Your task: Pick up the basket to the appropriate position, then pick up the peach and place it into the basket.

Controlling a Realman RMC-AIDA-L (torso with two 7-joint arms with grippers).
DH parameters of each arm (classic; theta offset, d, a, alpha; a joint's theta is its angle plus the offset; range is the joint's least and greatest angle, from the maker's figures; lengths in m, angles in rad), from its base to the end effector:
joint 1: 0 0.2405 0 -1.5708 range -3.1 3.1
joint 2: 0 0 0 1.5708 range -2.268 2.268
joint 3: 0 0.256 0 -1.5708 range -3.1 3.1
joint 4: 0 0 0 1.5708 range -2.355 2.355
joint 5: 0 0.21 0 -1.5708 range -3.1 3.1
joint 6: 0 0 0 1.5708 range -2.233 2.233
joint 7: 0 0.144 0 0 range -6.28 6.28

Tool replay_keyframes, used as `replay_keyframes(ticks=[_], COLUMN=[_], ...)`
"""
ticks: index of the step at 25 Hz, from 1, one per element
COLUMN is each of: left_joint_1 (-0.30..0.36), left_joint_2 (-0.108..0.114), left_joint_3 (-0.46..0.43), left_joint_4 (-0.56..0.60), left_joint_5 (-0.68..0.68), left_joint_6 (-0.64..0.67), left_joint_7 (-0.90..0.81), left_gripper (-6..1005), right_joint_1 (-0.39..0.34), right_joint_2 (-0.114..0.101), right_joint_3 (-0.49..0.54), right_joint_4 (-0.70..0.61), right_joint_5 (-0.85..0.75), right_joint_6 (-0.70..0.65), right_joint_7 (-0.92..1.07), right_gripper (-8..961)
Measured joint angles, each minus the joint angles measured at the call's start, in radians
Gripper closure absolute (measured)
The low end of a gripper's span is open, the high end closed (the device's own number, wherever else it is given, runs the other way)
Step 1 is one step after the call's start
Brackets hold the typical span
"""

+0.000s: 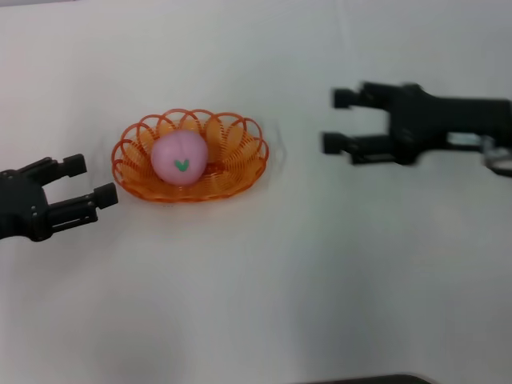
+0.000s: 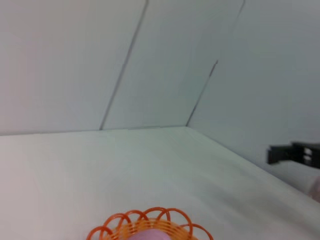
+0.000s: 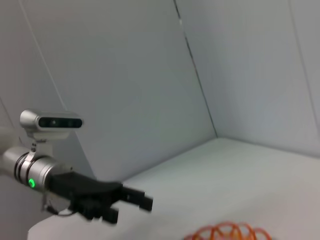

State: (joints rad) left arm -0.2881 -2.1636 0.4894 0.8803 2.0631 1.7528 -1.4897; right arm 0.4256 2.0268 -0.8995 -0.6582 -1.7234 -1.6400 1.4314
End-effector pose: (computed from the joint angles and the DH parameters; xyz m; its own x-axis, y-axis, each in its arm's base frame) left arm -0.3087 0.2550 0.0271 0.6429 0.4776 0.5988 0.6592 -0.7431 -0.1150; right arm 0.2609 0.3056 0.0111 0.7115 -0.3676 -0.5989 -0.4729 -0.8809 -0.0211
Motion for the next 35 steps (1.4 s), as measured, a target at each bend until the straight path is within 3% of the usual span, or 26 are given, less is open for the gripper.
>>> replay_keyframes(ticks=[4, 9, 19, 35], left_joint_1=[0.003, 0.015, 0.031, 0.031], left_joint_2=[0.001, 0.000, -0.001, -0.001], left_joint_3=[-0.030, -0.036, -0.048, -0.052], left_joint_4=[-0.029, -0.061, -0.102, -0.104], left_joint_5=[0.000, 0.000, 0.006, 0.004], left_joint_6=[-0.007, -0.041, -0.059, -0.067], left_joint_7=[0.045, 0.106, 0.237, 0.248], left_gripper=[126, 126, 130, 139], right_joint_1=[-0.064, -0.099, -0.077, -0.063], right_joint_2=[-0.024, -0.022, -0.014, -0.016], right_joint_3=[0.017, 0.022, 0.068, 0.065], right_joint_4=[0.000, 0.000, 0.005, 0.025], right_joint_5=[-0.001, -0.012, -0.095, -0.105], right_joint_6=[-0.045, -0.036, -0.007, 0.008], right_joint_7=[-0.039, -0.071, -0.060, -0.060], right_gripper=[29, 29, 29, 29])
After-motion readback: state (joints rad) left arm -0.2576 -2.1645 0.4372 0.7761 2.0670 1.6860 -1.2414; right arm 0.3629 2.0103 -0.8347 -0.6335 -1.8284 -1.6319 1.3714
